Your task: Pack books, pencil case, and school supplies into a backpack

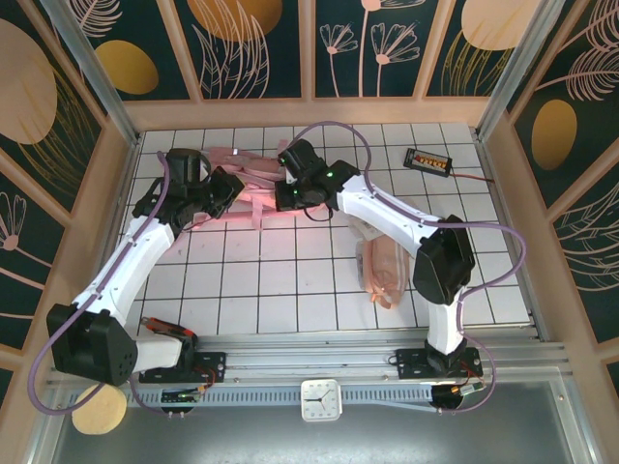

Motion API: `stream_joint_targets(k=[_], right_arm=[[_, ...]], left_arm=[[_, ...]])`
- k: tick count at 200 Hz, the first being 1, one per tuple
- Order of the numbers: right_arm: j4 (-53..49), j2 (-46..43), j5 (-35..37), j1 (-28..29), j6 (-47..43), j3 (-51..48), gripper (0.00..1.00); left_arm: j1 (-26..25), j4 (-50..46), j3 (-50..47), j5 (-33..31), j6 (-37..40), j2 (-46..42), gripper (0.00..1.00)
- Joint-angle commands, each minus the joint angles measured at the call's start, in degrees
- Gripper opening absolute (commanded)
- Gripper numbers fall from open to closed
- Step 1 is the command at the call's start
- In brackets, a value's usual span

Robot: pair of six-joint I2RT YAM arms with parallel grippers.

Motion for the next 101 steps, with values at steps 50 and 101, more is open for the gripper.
stream_joint_targets(k=[50, 101], right_arm=[[-0.93, -7.27, -1.93, -3.97, -2.98, -10.40, 0.00], [-0.89, -15.05, -6.04, -13.79, -9.34, -23.57, 0.00]], left_arm=[[3.25, 0.90, 2.52, 4.28, 6.48, -2.98, 0.00], [12.19, 0.87, -6.01, 2.57, 11.96, -4.12, 0.00]])
